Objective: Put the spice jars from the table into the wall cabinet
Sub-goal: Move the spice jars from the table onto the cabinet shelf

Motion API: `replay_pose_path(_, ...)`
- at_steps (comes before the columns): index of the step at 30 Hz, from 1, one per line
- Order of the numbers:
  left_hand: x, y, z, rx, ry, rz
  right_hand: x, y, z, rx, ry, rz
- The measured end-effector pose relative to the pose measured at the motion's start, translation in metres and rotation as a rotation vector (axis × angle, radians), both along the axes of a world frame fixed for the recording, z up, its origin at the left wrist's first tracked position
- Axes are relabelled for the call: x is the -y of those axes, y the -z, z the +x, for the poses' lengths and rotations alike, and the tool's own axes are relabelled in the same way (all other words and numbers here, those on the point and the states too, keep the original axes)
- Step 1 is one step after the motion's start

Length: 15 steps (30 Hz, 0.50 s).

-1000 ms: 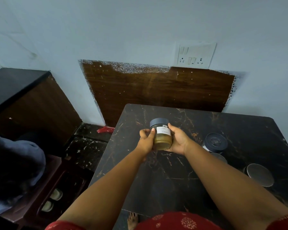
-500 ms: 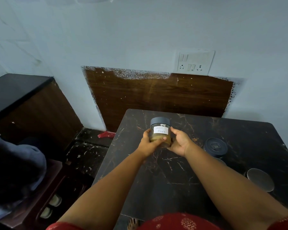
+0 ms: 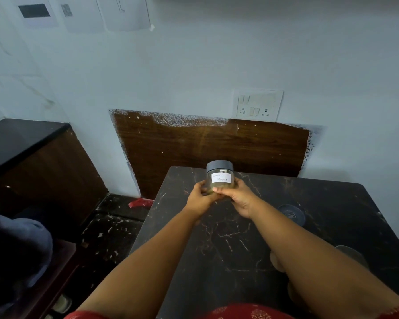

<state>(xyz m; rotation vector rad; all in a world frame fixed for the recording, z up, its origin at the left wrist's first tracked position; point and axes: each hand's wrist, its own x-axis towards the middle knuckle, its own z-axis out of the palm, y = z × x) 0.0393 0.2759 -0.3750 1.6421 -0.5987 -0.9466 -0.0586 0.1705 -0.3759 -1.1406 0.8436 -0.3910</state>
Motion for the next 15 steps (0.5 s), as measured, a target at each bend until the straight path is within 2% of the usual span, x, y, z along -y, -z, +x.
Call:
replay_pose_path(3, 0.011, -0.022, -0.003, 0.010, -0.017, -0.067, 0.008, -0.019, 0.001, -0.042, 0.082, -0.151)
replay_pose_path(8, 0.049, -0.091, 0.000, 0.058, -0.057, -0.268, 0.033, -0.091, 0.013, -0.120, 0.282, -0.581)
replay_pose_path(15, 0.105, -0.228, 0.013, 0.292, -0.067, -0.512, 0.074, -0.229, 0.033, 0.074, 0.437, -0.864)
